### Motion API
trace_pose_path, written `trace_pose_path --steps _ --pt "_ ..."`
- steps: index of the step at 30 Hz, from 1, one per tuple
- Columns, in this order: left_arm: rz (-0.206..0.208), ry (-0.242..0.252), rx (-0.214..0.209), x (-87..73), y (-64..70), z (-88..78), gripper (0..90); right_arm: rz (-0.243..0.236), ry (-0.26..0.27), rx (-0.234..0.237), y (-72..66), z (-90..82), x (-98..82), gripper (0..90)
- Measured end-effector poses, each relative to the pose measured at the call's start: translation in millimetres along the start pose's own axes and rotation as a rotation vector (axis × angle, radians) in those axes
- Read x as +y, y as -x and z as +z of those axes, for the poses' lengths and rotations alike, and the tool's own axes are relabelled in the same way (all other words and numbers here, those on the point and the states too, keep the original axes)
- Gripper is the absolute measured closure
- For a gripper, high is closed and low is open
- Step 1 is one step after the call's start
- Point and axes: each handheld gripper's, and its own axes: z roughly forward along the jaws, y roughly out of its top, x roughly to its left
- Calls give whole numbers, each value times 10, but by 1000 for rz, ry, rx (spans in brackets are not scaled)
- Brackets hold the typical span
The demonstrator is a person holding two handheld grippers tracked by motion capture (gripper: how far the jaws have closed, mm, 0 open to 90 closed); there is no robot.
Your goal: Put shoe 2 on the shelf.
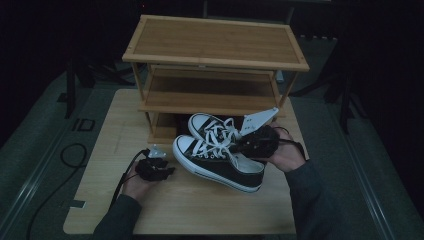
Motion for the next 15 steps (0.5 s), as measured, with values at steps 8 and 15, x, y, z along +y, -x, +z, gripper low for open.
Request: trace_pose_path --steps 8,15 --pt "-1 2 0 -1 0 1 582 -5 55 -4 16 -90 86 839" --pt "-2 3 -1 -2 -3 0 583 23 71 -48 129 -110 131 838"
